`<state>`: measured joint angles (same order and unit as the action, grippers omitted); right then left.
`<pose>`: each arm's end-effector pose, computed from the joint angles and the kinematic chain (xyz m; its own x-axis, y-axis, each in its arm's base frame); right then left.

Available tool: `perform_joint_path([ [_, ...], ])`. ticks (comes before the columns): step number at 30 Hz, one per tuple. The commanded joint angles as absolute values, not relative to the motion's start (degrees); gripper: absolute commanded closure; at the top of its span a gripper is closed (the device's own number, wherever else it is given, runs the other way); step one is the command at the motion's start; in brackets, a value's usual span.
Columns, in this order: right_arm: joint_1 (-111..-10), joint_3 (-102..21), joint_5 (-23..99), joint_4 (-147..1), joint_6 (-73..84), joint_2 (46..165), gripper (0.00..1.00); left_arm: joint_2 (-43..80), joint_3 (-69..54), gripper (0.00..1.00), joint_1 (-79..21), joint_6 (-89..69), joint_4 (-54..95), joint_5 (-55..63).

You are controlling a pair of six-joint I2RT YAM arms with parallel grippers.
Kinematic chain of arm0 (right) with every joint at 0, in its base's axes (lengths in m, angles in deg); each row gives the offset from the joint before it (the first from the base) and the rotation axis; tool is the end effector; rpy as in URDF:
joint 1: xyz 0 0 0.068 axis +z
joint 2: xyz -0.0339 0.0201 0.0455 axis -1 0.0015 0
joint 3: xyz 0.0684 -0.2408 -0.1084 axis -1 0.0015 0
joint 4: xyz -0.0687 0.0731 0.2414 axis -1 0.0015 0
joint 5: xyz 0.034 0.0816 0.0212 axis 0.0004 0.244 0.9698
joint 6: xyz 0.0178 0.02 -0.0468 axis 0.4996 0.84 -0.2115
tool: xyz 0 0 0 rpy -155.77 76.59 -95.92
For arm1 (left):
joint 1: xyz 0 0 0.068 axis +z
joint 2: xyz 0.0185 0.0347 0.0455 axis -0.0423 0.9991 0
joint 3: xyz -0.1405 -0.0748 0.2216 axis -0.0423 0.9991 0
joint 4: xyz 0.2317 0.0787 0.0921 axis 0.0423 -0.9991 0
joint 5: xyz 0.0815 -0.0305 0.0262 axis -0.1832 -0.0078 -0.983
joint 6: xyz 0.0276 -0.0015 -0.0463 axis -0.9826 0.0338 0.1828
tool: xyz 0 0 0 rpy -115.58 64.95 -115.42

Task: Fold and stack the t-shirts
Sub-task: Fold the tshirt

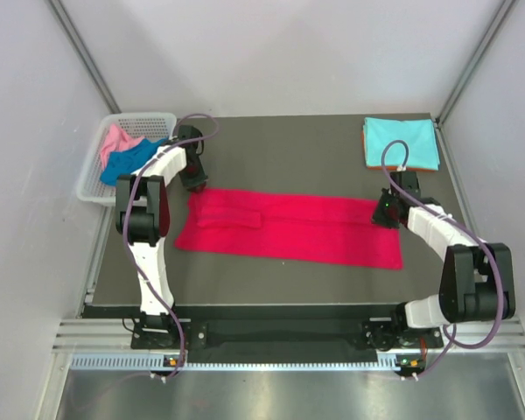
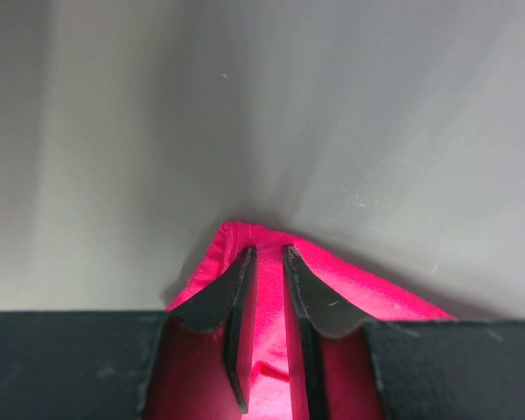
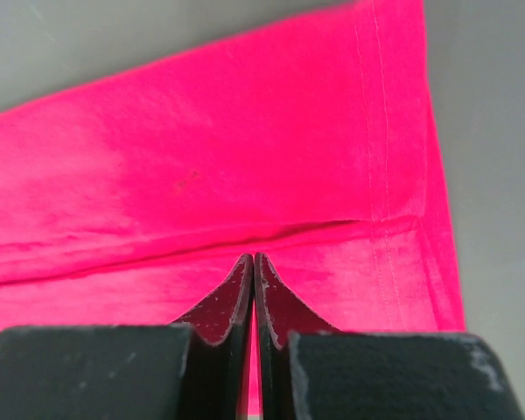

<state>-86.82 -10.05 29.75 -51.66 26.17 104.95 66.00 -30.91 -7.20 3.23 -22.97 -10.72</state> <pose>0.2704 0.0146 0.1884 -0.7688 0.4244 -0.4784 0.3447 0.9051 0.2490 0.4477 -0.0334 0.1733 -0.8572 -0.3543 -0.3739 -0.3581 0.9316 -0.0619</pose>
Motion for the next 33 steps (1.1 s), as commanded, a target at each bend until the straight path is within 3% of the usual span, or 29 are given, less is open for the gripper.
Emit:
perform_joint_path([
  [1,-87.45,-11.69,27.79,-54.97,26.92,104.04,0.99,64.93,-31.52,0.76,-6.82,2.21,-22.3,-8.64],
  [16,-95.61,-18.71,21.71,-59.21,26.04,124.16,1.0,66.51,-31.08,0.75,-6.3,1.95,-24.05,-16.45],
  [28,-97.3,-20.56,21.28,-56.74,23.75,125.41,1.0,69.06,-33.45,0.75,-5.77,2.3,-21.42,-9.43],
  [33,-97.3,-21.09,21.63,-56.13,24.19,122.86,1.0,70.11,-37.05,0.75,-5.77,2.82,-23.17,-11.53],
])
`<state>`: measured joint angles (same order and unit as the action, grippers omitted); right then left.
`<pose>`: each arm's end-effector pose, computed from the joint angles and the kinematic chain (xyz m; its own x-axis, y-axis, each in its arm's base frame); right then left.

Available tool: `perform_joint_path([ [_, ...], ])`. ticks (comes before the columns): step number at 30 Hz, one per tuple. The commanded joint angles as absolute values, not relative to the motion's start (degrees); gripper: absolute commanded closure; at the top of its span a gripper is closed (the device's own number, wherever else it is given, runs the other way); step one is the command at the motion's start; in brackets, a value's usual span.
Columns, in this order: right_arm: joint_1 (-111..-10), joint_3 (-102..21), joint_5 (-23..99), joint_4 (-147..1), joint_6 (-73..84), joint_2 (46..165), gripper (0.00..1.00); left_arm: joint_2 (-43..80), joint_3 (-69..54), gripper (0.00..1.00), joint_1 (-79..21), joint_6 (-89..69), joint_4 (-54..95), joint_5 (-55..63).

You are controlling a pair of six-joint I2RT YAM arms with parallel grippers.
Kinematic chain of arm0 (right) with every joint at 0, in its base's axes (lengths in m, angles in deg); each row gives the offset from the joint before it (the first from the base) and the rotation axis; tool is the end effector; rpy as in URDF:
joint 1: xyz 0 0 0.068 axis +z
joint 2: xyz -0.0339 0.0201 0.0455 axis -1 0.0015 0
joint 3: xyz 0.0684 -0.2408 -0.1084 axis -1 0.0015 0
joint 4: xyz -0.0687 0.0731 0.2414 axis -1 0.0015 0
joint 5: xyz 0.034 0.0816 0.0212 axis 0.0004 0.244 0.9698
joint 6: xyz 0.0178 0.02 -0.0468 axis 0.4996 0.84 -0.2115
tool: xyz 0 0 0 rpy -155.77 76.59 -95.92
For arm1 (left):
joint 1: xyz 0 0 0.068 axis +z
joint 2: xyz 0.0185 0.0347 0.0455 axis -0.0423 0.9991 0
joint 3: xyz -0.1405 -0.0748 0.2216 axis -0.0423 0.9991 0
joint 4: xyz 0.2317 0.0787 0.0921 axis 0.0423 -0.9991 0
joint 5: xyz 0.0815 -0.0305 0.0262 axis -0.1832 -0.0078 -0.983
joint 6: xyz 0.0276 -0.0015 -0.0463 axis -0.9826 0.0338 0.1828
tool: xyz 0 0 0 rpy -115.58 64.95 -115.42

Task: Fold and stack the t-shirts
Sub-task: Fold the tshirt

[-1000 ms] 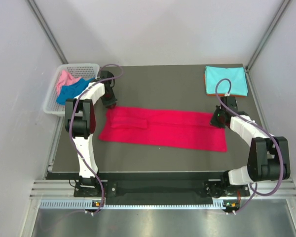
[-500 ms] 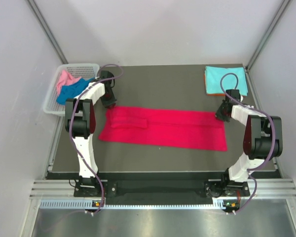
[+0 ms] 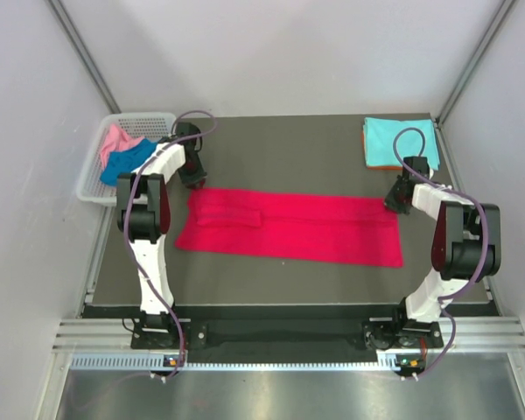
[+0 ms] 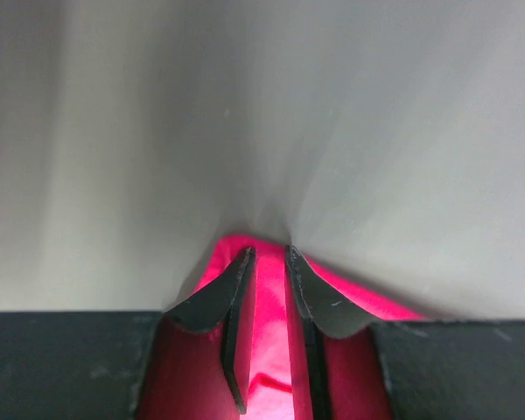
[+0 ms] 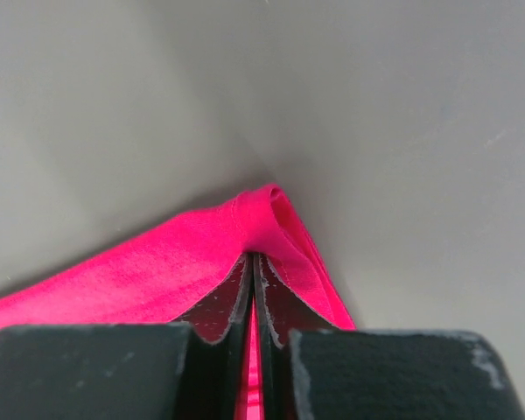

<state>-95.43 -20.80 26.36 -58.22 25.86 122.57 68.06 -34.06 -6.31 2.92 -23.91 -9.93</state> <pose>0.3365 -0.0346 0.1614 -0.6873 0.5281 -0.4987 0.5016 0.8416 0.2000 0.4574 -0.0276 0.1727 -0.8547 -0.3631 -0.3710 -0.3631 0.9289 -0.0725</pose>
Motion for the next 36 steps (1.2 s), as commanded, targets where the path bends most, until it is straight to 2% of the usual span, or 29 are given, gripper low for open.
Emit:
perform_joint_path([
  [1,-97.3,-21.44,21.71,-55.43,24.28,121.82,0.97,70.55,-37.58,0.75,-5.77,3.0,-23.52,-11.88],
  [4,-97.3,-22.58,21.72,-54.2,24.9,119.01,0.87,71.51,-39.16,0.75,-5.77,2.82,-23.88,-11.88],
  [9,-97.21,-24.34,23.64,-52.44,25.77,113.65,0.77,71.17,-41.53,0.75,-5.77,2.83,-25.81,-11.27],
  [16,-93.52,-23.73,27.51,-50.25,24.9,107.13,0.67,61.97,-42.86,0.72,-5.94,1.42,-28.27,-11.19],
  [20,-91.67,-20.84,35.22,-47.61,26.64,103.88,0.61,52.82,-36.65,0.69,-9.27,-0.51,-25.29,-7.31],
  [24,-90.53,-16.09,36.83,-44.7,27.8,96.7,0.46,44.29,-29.16,0.68,-14.46,-0.52,-22.83,-2.07],
  [30,-88.61,-10.9,39.29,-44.87,28.68,90.35,0.43,34.19,-17.48,0.67,-17.72,1.68,-22.31,0.77],
  [36,-82.89,-9.05,40.96,-45.92,27.71,89.12,0.42,24.27,-6.05,0.64,-17.46,5.02,-26.43,-15.1],
])
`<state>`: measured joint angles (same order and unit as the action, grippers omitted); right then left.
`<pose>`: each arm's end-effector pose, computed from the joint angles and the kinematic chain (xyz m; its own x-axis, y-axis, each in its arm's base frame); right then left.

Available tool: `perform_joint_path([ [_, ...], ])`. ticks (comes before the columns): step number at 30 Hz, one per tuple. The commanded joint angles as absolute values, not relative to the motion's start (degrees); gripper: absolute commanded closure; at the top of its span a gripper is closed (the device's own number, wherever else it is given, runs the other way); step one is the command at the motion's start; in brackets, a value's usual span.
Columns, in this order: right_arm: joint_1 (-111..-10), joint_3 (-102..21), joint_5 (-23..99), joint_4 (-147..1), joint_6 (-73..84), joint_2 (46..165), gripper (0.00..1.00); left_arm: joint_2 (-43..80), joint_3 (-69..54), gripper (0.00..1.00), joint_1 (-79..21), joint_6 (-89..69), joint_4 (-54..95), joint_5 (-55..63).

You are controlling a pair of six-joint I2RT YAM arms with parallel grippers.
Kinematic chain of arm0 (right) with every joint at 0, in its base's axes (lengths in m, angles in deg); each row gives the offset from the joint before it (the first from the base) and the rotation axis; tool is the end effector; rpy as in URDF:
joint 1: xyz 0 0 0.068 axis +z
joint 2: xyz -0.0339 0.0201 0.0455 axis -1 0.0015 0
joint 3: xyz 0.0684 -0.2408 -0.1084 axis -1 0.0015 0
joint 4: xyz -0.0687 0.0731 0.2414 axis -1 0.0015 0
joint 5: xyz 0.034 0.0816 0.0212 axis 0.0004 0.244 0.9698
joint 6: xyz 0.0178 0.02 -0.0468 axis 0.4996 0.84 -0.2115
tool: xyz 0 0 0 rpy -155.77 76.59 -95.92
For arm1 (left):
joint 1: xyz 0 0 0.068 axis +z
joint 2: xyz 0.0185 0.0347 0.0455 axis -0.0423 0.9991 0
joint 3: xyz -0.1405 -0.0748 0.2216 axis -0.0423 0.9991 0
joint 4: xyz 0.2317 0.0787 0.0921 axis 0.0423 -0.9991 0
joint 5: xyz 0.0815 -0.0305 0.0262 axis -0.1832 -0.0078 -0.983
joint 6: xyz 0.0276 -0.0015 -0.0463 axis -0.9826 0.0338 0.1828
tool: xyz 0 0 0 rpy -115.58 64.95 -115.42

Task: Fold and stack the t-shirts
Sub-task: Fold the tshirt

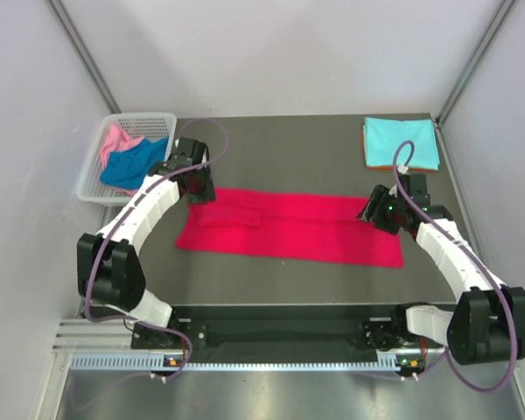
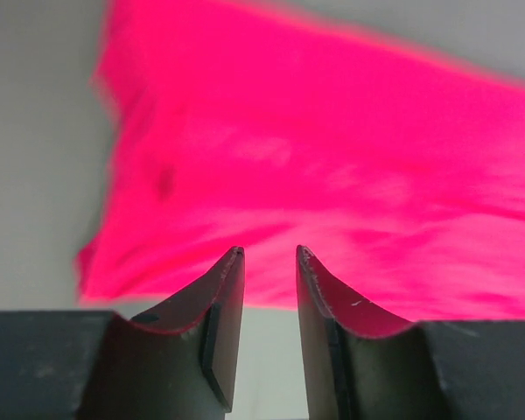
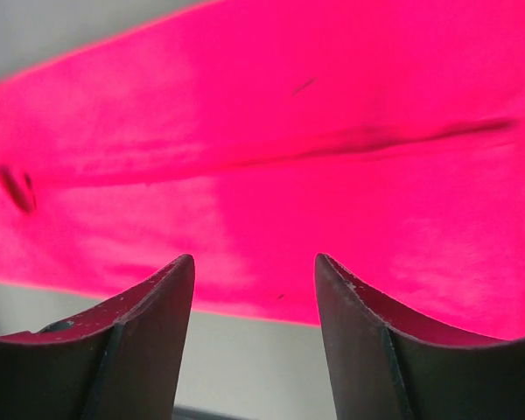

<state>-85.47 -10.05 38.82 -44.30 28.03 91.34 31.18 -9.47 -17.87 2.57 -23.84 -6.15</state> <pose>0.2344 0.0238 0.2361 -0.7606 0.4302 -0.4863 0.2322 0.8797 0.4150 0.3138 -0.0855 0.2851 -0.8312 -0.2024 -0.5179 -0.1069 0.9722 -0.2083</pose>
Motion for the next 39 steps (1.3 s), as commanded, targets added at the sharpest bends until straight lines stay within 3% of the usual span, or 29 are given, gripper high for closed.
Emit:
perform_joint_path([
  [1,-82.45,-8.61,41.49,-46.54,27.88,88.85,0.42,21.97,-2.03,0.62,-17.28,6.94,-25.21,-16.53],
  [5,-80.77,-6.68,44.29,-50.05,28.5,88.85,0.41,11.95,7.67,0.6,-14.48,14.92,-19.67,-18.48],
  [7,-80.16,-6.24,45.09,-52.43,29.03,89.9,0.41,9.13,11.09,0.6,-9.93,18.89,-18.35,-13.24],
  [16,-77.87,-5.45,48.78,-56.91,28.23,92.63,0.41,8.15,22.16,0.58,-3.66,26.9,-15.01,-11.27],
  [39,-77.78,-4.83,49.93,-58.24,28.76,90.96,0.39,20.89,27.37,0.74,-3.31,27.61,-8.85,-18.3],
])
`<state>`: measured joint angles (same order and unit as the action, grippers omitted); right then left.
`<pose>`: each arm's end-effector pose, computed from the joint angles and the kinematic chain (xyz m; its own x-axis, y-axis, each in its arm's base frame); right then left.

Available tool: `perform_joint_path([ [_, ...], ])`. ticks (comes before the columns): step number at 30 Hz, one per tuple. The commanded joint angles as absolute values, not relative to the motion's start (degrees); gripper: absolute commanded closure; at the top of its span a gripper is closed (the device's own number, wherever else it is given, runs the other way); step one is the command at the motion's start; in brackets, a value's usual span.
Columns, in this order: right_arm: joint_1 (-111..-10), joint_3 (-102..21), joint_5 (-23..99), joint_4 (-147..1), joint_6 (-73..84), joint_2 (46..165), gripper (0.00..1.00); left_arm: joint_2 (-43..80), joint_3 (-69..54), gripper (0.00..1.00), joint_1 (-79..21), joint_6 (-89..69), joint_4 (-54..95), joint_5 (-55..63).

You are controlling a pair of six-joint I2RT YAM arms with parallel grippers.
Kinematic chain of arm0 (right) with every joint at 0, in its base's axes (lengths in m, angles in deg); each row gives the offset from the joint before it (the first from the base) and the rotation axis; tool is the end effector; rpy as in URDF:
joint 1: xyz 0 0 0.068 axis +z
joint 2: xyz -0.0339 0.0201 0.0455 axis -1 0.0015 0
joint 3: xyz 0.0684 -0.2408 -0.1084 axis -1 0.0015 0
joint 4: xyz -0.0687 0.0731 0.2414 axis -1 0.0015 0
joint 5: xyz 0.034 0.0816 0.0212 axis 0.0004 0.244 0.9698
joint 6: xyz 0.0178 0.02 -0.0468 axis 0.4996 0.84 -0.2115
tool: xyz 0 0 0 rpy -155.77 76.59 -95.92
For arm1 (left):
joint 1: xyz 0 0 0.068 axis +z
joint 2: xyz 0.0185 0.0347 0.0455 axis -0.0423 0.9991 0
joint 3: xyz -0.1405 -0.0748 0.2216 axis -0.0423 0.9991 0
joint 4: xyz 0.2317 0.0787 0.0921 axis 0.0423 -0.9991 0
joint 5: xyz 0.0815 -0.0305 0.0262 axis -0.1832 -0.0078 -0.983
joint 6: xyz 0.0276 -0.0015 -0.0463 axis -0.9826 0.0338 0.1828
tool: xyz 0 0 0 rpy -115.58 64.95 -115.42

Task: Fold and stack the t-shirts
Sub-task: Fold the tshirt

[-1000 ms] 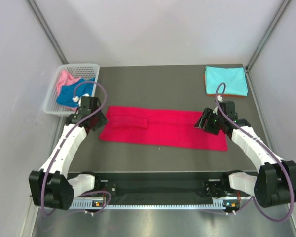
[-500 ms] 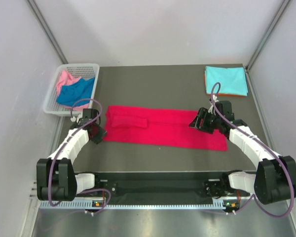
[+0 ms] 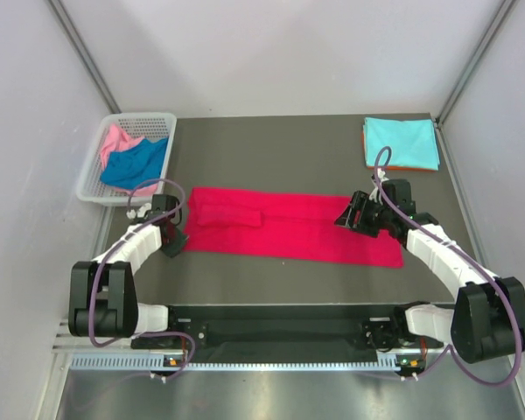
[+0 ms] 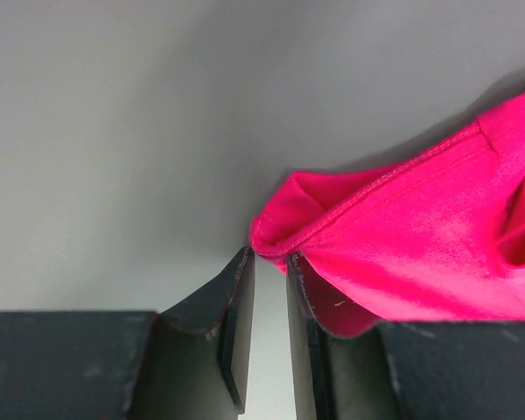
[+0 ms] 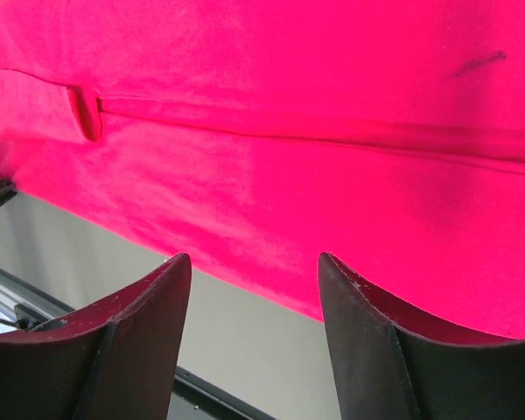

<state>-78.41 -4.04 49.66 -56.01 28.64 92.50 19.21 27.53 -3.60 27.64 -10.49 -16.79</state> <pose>0.2322 0.0596 0.2141 -0.8240 0.3154 -0.4706 -0.0011 0.8298 0.5580 0.2265 0.0031 0.1614 -0.5519 -0.7334 -0.3969 -0.7457 0.6471 -0.1590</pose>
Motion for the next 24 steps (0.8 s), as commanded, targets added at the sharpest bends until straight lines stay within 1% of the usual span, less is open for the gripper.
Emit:
perform_joint_path([
  [1,-77.78,-5.0,49.84,-58.15,28.85,90.96,0.39,21.24,27.11,0.74,-3.22,27.61,-9.11,-18.56],
  [4,-77.7,-5.09,49.84,-58.06,28.94,90.96,0.39,21.68,24.22,0.73,-3.22,26.74,-12.61,-19.27],
  [8,-77.78,-5.18,49.58,-57.8,28.85,90.43,0.39,18.54,17.98,0.69,-3.31,24.19,-17.19,-18.92],
  [12,-77.7,-5.71,49.58,-57.62,28.76,90.69,0.39,13.61,14.63,0.65,-3.57,21.38,-15.1,-14.71],
  [13,-77.7,-5.88,49.58,-57.62,28.68,90.78,0.39,12.99,14.19,0.62,-3.57,20.59,-13.35,-14.0],
  [14,-77.61,-5.88,49.58,-57.62,28.76,91.04,0.39,12.81,13.58,0.61,-3.57,20.06,-12.9,-13.56],
  [18,-77.52,-6.41,49.84,-57.36,28.5,91.4,0.39,16.4,6.56,0.59,-3.57,17.86,-15.17,-14.52],
  [20,-77.52,-6.67,49.84,-57.45,28.59,91.48,0.38,18.68,5.14,0.59,-3.57,16.63,-15.01,-13.65],
  [22,-77.43,-6.76,49.75,-57.45,28.59,91.4,0.38,21.32,4.43,0.58,-3.57,13.74,-11.41,-9.1],
  [24,-77.35,-6.5,49.93,-57.88,28.94,91.13,0.38,23.96,2.95,0.57,-3.57,11.98,-9.74,-7.23],
])
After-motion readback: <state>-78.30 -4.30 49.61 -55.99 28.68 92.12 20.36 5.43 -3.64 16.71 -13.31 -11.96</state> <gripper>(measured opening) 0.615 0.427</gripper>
